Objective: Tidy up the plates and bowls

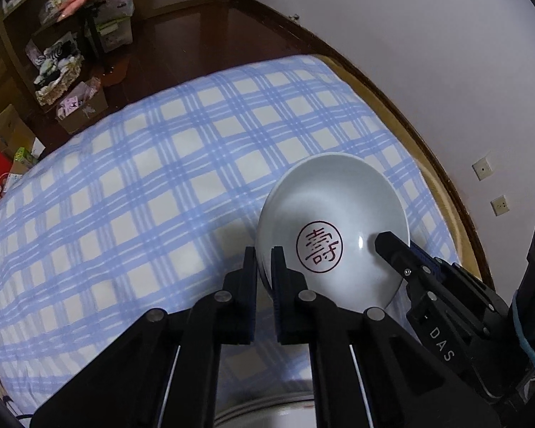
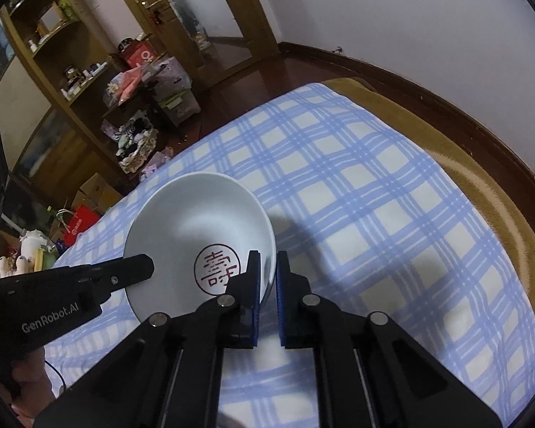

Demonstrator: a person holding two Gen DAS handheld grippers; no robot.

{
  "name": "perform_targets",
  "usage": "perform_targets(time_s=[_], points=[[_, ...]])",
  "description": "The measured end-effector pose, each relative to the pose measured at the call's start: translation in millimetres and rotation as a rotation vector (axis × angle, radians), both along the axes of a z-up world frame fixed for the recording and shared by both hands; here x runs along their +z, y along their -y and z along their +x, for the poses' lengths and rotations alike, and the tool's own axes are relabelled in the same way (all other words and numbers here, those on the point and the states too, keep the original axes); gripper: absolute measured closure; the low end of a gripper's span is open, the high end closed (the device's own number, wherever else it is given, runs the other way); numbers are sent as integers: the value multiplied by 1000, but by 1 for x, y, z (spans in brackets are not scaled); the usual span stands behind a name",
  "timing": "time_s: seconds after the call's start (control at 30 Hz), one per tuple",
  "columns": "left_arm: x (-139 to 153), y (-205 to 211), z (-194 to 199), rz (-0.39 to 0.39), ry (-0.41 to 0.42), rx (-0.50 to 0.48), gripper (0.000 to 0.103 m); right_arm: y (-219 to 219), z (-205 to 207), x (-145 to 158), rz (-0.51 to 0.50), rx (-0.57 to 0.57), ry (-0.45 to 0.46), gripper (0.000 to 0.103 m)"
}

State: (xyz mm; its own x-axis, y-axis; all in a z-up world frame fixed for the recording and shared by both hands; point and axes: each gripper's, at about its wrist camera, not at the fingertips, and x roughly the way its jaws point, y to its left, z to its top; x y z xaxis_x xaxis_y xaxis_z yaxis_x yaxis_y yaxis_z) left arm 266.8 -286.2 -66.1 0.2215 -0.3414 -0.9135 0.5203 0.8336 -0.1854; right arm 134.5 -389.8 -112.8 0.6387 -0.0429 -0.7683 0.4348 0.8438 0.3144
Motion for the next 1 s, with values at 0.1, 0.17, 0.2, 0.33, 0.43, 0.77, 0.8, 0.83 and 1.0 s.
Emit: perform_targets(time_s=[0.1,0.17,0.2,0.33,0.43,0.77,0.8,0.83,1.0], points=[[14,-13,-8,-6,13,14,96,-11,-6,14,-13,16,11,94],[22,-21,-14,-4,24,25,95,-21,-8,24,-27,33,19,94],[27,-27,-17,-4,26,33,95,-26,-9,28,-34,43,22,94],[43,-52,-26,-14,37,63,95,-47,-13,43,-39,82,30,94],[56,-74,-36,-25,53,83,95,-64,-17,54,-40,101,46,94],[83,-148,-65,-44,79,169,95,-133,-28,81,-64,185,73,94],[85,-156,-67,-50,79,177,95,-140,-29,84,-68,196,75,94],[87,-165,-71,-55,79,187,95,-146,-30,86,-72,206,77,94],[95,-202,-85,-70,96,242,95,-183,-34,100,-102,252,81,94]])
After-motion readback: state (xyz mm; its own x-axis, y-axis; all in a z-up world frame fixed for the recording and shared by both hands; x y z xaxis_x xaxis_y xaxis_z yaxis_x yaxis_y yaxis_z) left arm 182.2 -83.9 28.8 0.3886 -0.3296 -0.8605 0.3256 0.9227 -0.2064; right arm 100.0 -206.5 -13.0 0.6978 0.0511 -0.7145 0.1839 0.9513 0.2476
